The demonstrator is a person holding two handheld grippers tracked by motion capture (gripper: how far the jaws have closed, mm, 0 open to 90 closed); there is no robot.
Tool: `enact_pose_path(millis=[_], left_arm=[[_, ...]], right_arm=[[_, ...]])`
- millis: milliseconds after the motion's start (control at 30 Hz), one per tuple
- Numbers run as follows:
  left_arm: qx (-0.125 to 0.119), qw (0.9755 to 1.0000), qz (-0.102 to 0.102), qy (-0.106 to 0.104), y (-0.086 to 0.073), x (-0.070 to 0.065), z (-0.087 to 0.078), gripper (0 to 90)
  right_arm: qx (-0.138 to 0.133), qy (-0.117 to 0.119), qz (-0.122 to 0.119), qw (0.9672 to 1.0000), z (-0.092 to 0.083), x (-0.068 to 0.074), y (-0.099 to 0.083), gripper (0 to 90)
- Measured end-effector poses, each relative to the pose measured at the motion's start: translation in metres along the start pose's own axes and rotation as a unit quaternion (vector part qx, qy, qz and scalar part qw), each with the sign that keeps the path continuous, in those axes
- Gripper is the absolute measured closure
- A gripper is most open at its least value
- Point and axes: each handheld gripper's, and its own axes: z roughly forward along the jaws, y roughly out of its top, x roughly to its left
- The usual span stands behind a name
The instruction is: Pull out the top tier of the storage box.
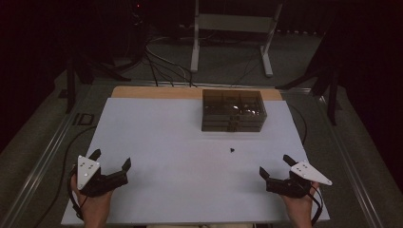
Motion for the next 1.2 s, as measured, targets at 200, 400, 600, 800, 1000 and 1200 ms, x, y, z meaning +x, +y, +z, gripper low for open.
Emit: enact_pose_path(millis=[200, 400, 600, 800, 1000, 1200], left_arm=[[-0.008, 0.9999, -0.010, -0.001, 0.000, 0.005, -0.003, 0.3], [-0.009, 0.9998, -0.020, -0.003, 0.000, 0.007, -0.002, 0.3], [-0.009, 0.9996, -0.025, 0.000, -0.001, 0.008, -0.002, 0.3], [-0.008, 0.9992, -0.039, 0.002, -0.002, 0.010, -0.002, 0.3], [-0.009, 0.9989, -0.046, 0.008, -0.003, 0.013, -0.003, 0.3], [-0.009, 0.9985, -0.053, 0.011, -0.004, 0.014, -0.002, 0.2]], right_arm=[[-0.003, -0.001, 0.000, 1.0000, -0.001, 0.001, 0.001, 0.0], [-0.001, -0.001, 0.008, 1.0000, -0.001, 0.001, 0.001, 0.0], [0.003, 0.000, 0.020, 0.9998, 0.002, 0.001, 0.002, 0.0], [0.005, -0.006, 0.035, 0.9993, 0.005, 0.000, 0.003, 0.0], [0.012, -0.008, 0.039, 0.9991, 0.010, 0.005, 0.006, 0.0], [0.018, -0.014, 0.029, 0.9993, 0.017, 0.011, 0.012, 0.0]])
